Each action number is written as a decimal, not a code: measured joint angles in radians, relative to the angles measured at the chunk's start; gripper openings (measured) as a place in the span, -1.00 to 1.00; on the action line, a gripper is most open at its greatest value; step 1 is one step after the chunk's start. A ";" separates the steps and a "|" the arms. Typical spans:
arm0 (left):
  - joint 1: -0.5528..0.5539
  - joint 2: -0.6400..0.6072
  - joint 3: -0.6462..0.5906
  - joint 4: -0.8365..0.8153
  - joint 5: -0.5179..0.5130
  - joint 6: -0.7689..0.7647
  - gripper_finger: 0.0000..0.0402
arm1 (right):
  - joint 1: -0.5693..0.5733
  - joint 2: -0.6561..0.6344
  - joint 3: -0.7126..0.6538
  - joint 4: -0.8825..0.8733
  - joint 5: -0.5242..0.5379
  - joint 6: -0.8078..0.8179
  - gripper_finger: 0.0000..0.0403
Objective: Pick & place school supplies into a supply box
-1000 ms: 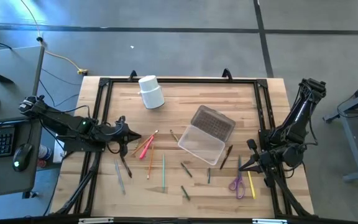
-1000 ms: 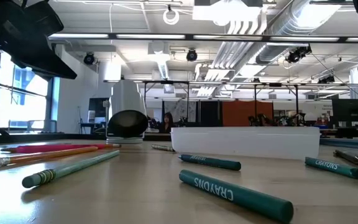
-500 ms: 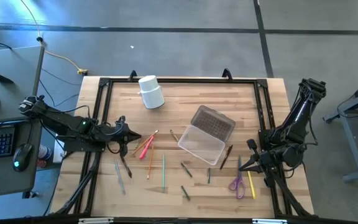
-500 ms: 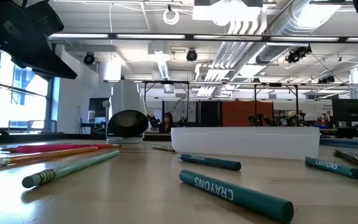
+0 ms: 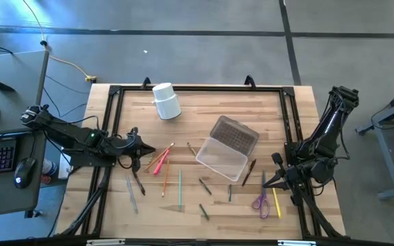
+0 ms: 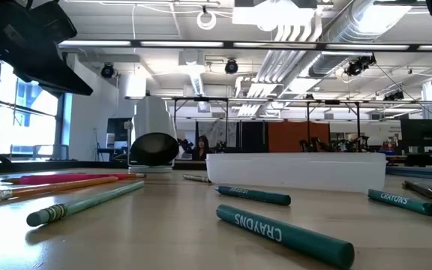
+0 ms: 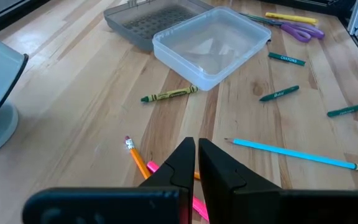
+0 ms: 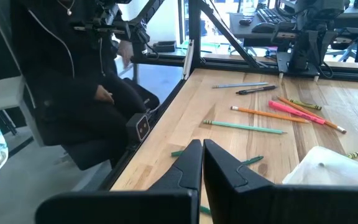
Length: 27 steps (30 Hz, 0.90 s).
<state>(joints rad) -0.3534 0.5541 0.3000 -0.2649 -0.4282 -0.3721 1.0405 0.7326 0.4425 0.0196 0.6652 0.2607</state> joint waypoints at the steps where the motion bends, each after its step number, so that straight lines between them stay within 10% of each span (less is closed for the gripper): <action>1: 0.000 0.000 0.000 0.000 0.000 0.000 -0.72 | 0.000 0.000 0.000 0.000 0.000 0.000 -1.00; 27: 0.000 0.000 0.000 -0.001 0.012 0.000 -0.72 | 0.000 0.000 0.000 0.000 0.000 0.000 -1.00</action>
<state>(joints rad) -0.3534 0.5541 0.3000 -0.2657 -0.4163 -0.3721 1.0405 0.7326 0.4427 0.0196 0.6654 0.2607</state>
